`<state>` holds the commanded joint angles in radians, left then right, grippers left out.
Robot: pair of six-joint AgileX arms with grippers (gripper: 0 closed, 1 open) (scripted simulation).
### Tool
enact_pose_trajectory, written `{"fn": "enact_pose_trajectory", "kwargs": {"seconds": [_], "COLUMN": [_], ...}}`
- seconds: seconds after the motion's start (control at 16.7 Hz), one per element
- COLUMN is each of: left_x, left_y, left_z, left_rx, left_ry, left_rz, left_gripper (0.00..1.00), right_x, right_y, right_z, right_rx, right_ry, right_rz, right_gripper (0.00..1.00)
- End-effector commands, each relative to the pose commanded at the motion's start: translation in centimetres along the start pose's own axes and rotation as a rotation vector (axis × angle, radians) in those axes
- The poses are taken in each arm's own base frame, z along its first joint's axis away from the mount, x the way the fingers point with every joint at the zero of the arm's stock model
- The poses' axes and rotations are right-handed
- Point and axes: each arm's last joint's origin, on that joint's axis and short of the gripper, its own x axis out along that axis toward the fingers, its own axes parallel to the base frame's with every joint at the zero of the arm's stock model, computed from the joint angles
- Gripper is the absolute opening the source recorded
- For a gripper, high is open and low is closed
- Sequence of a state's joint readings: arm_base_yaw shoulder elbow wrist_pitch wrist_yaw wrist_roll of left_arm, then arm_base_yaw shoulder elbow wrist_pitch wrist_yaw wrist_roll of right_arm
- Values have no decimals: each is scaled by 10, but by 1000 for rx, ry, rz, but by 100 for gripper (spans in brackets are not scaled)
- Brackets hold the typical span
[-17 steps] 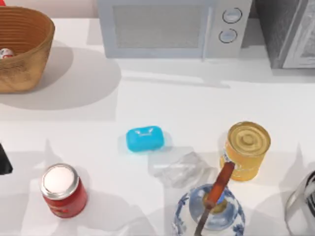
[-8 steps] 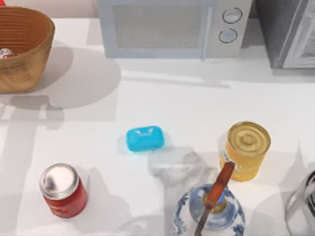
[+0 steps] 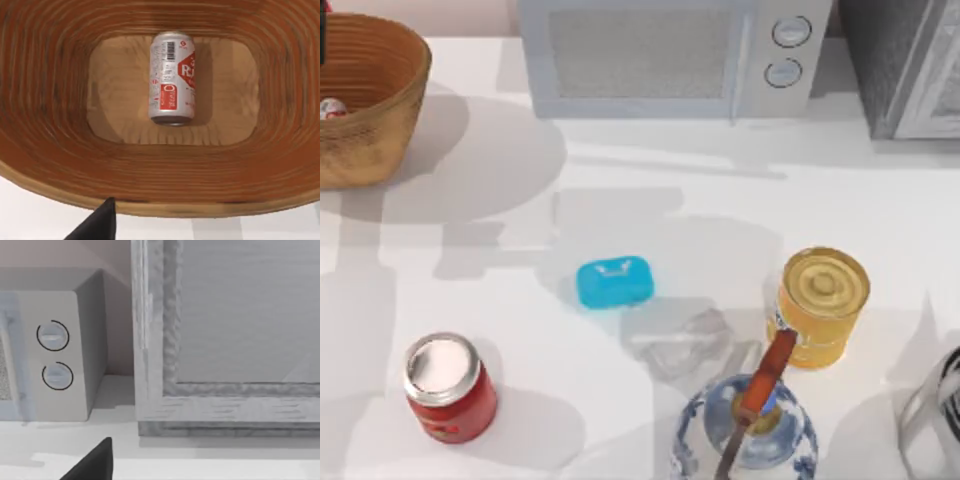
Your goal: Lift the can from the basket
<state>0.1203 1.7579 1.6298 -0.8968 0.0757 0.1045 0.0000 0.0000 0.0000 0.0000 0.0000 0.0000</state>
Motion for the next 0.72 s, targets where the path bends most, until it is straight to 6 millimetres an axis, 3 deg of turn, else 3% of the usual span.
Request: {"fn": "enact_pose_trajectory", "kwargs": {"seconds": [0.18,0.42,0.72], "left_x": [55,118,159], "left_y": [11,22,28], "left_z": [29,46,49], "left_rx": [-1,2,7], "left_ry": [140,271,343], "left_rz": [-16,-34,-44], "left_gripper": [100,100,100], "right_x": [0,0,0], "right_y": [0,0,0], "right_z": [0,0,0], "right_rx": [0,0,0], "right_ry": [0,0,0], "right_rz": [0,0,0], "right_gripper": [100,100,100]}}
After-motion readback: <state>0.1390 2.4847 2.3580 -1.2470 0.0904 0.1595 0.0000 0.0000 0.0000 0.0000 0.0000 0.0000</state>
